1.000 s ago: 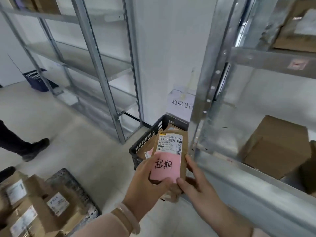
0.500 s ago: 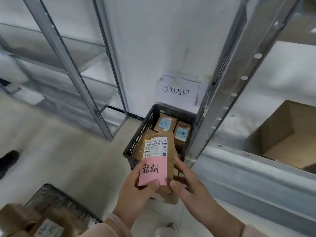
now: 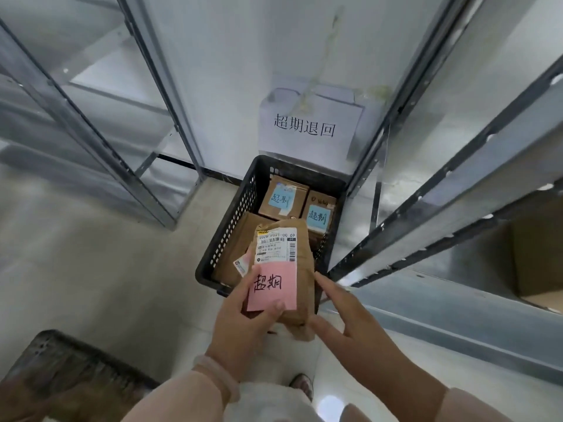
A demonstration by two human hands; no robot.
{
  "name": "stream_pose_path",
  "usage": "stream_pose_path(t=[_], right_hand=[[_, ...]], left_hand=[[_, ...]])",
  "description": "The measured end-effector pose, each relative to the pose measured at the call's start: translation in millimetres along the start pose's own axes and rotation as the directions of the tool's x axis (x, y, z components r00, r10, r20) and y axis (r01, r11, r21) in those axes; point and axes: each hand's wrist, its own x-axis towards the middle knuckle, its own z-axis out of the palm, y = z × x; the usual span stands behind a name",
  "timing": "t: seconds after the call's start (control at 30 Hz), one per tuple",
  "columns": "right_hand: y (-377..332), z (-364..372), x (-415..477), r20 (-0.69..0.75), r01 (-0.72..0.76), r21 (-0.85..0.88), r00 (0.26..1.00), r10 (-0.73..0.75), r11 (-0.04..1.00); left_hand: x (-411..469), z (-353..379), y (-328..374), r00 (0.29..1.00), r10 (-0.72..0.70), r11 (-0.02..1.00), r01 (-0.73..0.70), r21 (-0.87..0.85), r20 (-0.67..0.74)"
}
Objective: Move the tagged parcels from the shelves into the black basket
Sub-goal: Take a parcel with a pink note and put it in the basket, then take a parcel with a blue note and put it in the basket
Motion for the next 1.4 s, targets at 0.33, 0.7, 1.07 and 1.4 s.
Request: stream_pose_path(t=[0.33, 0.7, 1.07, 1.4], right_hand=[[63.8, 29.8, 16.2, -0.140, -0.266, 0.041, 0.953, 0.269, 0.963], [78.8, 67.9, 10.6, -0.322, -0.313, 0.069, 0.892, 0.318, 0.947], [41.0, 53.3, -33.1, -0.408, -0.397, -0.018, 0.841, 0.356, 0.918], [-9.8, 0.8, -112.5, -0.679, -0.402, -0.121, 0.701, 0.220, 0.907]], left_hand=[[138.4, 24.2, -67.4, 0.992, -0.046, 0.984, 0.026, 0.174, 0.116], [186.3, 58.8, -142.9, 0.950, 0.006, 0.802, -0.191, 0.566, 0.313], [144.9, 35.2, -68.5, 0.868, -0.032, 0.629, -0.368, 0.685, 0.496], [9.3, 54.1, 71.5, 0.491, 0.429, 0.302, -0.869, 0.392, 0.758]])
